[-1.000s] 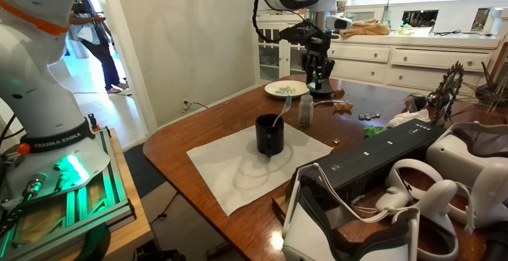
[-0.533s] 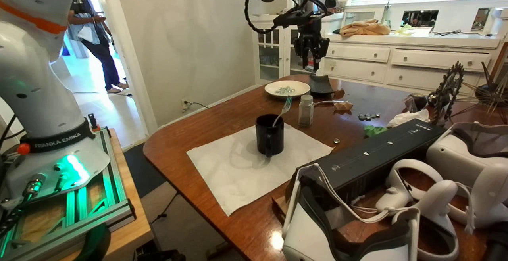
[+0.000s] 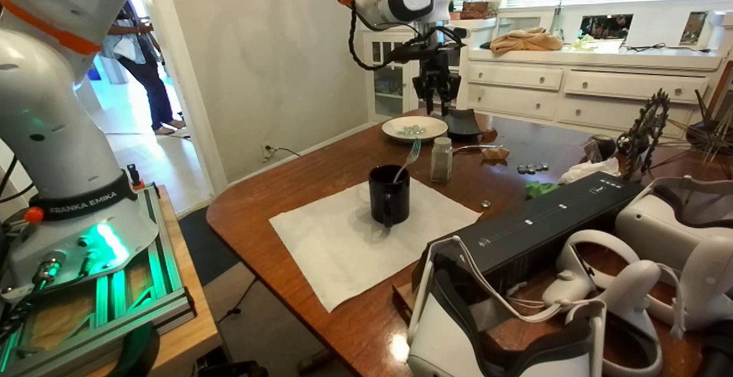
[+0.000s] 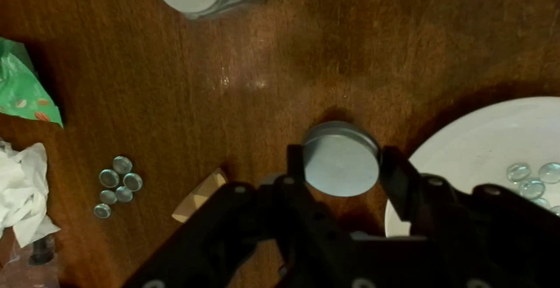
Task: Remove the lid from the bottle and put it on the table
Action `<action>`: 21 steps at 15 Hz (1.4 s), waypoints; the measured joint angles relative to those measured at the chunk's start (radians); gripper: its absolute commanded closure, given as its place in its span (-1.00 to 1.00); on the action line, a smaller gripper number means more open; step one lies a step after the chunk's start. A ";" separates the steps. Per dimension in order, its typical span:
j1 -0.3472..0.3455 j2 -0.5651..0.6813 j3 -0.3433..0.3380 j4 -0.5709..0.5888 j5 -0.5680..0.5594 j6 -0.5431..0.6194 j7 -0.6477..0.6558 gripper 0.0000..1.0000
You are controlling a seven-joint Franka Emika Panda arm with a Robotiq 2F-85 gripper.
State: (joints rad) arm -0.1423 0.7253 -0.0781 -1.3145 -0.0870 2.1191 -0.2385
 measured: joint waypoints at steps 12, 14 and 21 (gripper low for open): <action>0.000 0.224 -0.058 0.168 -0.030 -0.024 0.114 0.55; -0.001 0.254 -0.066 0.205 -0.031 -0.044 0.127 0.55; -0.001 0.336 -0.071 0.331 -0.032 -0.129 0.144 0.04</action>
State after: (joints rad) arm -0.1434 1.0615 -0.1487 -0.9832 -0.1189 1.9903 -0.0946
